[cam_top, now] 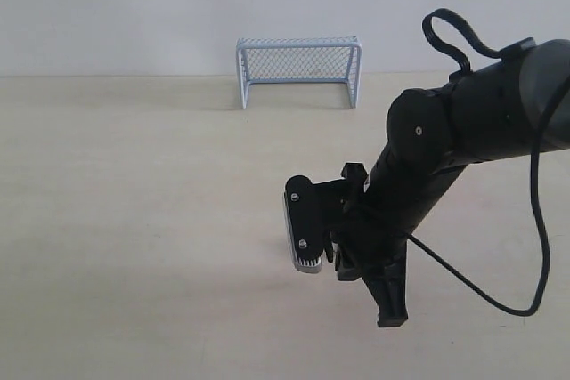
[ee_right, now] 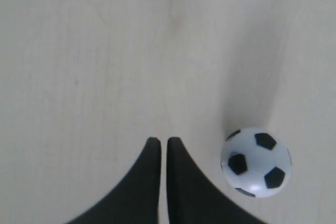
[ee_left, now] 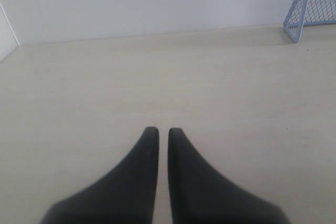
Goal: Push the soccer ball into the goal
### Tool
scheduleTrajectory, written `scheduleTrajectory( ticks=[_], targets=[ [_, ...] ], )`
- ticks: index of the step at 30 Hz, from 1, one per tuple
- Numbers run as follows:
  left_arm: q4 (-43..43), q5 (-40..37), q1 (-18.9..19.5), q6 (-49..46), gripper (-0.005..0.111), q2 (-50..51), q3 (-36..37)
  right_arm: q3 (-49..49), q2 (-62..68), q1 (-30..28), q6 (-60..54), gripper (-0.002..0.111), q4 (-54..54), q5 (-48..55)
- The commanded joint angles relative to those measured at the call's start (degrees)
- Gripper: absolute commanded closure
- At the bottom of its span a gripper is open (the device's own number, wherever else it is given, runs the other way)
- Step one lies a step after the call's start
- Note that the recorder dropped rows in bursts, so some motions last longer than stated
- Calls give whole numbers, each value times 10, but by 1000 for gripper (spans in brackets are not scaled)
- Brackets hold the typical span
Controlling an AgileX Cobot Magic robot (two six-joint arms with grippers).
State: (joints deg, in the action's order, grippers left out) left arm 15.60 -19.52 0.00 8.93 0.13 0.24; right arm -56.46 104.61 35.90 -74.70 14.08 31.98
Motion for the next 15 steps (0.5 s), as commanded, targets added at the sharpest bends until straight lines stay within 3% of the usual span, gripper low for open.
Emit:
scheduleTrajectory(
  ticks=[1,15],
  targets=[
    [2,2,1,5,100,-1,-2,-2,0,0,2,108,0,2],
    [2,2,1,5,100,-1,-2,-2,0,0,7,108,3,14]
  ],
)
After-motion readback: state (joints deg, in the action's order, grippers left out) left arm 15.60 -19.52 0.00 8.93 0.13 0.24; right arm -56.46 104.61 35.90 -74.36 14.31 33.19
